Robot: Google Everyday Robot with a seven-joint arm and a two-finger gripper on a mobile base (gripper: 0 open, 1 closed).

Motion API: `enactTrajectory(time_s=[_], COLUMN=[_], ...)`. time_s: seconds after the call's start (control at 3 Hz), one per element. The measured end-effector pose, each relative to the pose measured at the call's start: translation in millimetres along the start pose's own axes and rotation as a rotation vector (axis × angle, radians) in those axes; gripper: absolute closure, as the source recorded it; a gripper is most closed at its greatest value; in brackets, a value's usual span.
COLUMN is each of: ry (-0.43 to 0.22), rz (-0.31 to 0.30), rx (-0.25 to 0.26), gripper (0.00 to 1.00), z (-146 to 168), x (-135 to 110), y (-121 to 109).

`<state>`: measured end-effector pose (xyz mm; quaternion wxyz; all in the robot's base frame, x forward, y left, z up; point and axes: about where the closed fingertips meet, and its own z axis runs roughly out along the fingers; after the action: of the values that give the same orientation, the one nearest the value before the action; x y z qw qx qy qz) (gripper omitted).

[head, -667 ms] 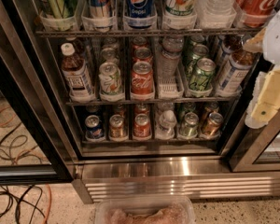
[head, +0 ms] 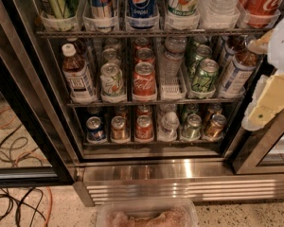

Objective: Pick 7up can from middle shelf of fridge

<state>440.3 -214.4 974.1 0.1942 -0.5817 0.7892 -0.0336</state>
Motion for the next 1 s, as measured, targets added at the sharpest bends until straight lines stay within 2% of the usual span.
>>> enactTrajectory(time_s=[0.33, 0.67, 1.0], ry=[-0.127, -0.312, -0.412], rz=[0.094, 0.079, 0.056], rx=[0.003, -0.035, 0.017], gripper=[0.0, 0.0, 0.0], z=[24.1, 71.8, 65.6], x=[-5.9, -41.4, -68.4], y=[33.9, 51.3, 40.1])
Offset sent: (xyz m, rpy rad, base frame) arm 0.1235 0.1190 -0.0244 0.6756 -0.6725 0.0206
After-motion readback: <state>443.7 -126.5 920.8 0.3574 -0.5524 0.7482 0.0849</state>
